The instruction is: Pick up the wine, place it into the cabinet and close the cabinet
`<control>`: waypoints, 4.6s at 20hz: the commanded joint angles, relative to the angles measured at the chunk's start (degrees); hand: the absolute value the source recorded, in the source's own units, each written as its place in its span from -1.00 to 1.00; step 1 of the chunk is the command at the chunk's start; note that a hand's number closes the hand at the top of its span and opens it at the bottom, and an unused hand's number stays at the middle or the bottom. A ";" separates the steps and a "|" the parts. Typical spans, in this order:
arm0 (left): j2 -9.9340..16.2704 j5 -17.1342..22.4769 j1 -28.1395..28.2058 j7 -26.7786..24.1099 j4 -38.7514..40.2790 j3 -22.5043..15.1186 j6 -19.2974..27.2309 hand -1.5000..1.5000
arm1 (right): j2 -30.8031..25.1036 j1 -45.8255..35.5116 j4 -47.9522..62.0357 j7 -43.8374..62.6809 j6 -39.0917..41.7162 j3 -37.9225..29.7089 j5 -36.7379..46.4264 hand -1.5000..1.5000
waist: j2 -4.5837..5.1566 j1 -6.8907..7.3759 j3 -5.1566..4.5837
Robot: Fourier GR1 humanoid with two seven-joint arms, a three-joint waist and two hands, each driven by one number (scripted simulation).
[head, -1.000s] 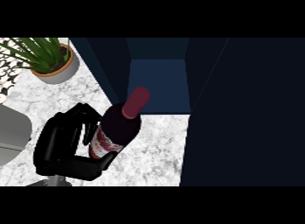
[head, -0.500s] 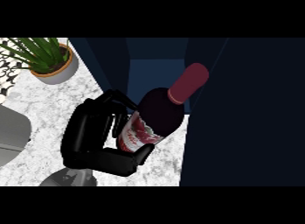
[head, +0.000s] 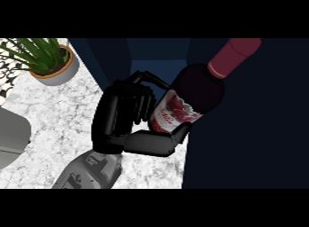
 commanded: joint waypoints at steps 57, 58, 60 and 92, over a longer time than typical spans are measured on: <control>0.14 15.32 -17.23 -31.91 50.67 12.64 -2.23 1.00 | -0.09 -1.16 -6.05 4.72 0.47 -1.67 -6.71 -1.00 | 0.16 -0.24 -0.05; -0.01 15.12 -16.37 -31.61 51.05 12.20 -3.23 1.00 | 2.93 4.03 -5.43 0.07 1.01 2.64 -2.25 -1.00 | 0.12 -0.21 -0.03; -0.01 15.02 -21.88 -30.97 55.81 12.75 0.33 1.00 | 0.08 -1.23 -5.72 5.58 -0.04 -1.12 -6.54 -1.00 | 0.21 -0.56 -0.04; -0.02 23.92 -39.25 -48.54 86.59 27.50 -5.15 1.00 | 3.04 0.92 -0.63 -2.30 0.97 2.28 -3.86 -1.00 | 1.04 -2.74 -0.05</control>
